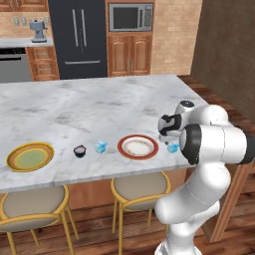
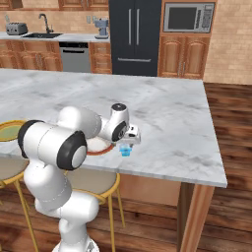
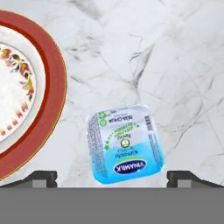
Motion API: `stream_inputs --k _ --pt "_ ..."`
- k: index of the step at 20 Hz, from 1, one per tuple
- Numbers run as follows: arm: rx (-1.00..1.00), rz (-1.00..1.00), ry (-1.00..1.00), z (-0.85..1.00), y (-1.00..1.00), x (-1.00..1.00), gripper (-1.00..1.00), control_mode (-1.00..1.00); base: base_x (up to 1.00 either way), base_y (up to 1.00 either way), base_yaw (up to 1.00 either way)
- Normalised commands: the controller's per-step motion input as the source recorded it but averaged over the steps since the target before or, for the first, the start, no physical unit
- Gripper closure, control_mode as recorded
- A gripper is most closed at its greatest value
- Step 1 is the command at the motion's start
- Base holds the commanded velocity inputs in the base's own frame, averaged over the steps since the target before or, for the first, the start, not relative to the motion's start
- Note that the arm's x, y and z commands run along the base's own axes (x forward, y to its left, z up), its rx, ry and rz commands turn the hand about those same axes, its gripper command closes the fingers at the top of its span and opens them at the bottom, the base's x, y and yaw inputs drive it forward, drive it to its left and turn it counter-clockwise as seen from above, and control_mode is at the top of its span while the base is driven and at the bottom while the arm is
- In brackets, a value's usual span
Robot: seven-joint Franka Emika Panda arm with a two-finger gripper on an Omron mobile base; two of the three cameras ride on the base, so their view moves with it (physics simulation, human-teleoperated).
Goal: Place two yogurt containers on each plate.
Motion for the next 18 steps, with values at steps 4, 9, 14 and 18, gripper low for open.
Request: stream_inputs --k 4,9,14,18 --pt "0.02 0.0 0.0 -0.24 -0.04 0.26 -1.0 -1.0 0.0 0.0 0.0" --pt "0.02 0.0 0.0 -0.14 -0.05 0.05 -1.0 -1.0 0.0 0.0 0.0" --pt "0.01 0.0 0.0 -0.14 -0.01 0.01 -1.0 -1.0 0.0 0.0 0.0" --pt "0.0 0.0 0.0 -0.04 0.0 0.06 -1.0 -1.0 0.0 0.0 0.0"
